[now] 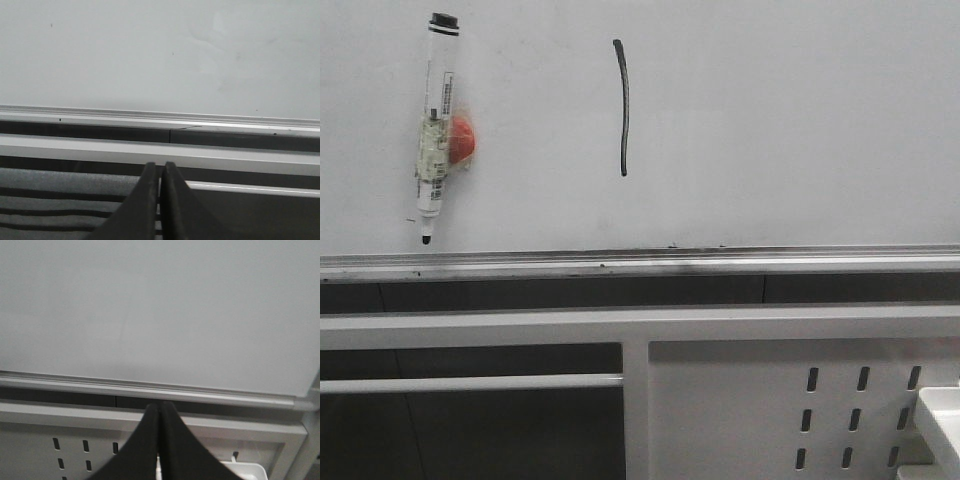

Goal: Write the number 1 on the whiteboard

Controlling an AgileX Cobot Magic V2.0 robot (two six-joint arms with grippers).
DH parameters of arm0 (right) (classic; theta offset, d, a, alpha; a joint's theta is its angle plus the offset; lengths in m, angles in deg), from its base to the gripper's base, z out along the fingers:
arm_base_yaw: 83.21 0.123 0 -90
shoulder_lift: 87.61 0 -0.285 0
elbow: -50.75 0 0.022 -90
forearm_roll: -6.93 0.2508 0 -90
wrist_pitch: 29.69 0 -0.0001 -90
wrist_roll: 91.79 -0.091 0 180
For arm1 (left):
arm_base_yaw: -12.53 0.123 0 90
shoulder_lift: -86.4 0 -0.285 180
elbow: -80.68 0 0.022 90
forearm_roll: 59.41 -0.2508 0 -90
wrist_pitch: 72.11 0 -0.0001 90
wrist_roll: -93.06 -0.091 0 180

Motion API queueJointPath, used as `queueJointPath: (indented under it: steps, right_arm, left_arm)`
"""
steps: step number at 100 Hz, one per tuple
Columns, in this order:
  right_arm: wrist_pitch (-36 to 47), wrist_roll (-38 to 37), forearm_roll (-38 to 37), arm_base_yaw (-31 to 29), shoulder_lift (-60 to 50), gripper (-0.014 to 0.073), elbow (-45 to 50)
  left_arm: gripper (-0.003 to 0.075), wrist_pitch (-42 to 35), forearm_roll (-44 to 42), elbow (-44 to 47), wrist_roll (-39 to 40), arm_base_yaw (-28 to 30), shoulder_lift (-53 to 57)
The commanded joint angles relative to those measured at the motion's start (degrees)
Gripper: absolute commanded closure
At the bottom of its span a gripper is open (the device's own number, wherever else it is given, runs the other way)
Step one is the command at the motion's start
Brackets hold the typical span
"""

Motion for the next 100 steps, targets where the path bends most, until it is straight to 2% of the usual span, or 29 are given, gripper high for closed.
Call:
queueJointPath:
  steps: [1, 23, 100]
  right_arm:
    - [2.4, -6.1, -4.1, -1.6, -1.4, 0.0643, 0.7]
    - [-6.3, -7.4, -3.6, -1.6, -1.4, 0.0643, 0.7]
    - [-6.2, -7.0, -3.6, -1.6, -1.4, 0.0643, 0.7]
  left_arm:
    - [0.074, -3.6, 0.0, 2.0, 0.4, -0.4, 1.2]
    - [0.074, -3.6, 0.0, 2.0, 0.4, -0.4, 1.2]
    - [0.074, -3.6, 0.0, 2.0, 0.4, -0.4, 1.2]
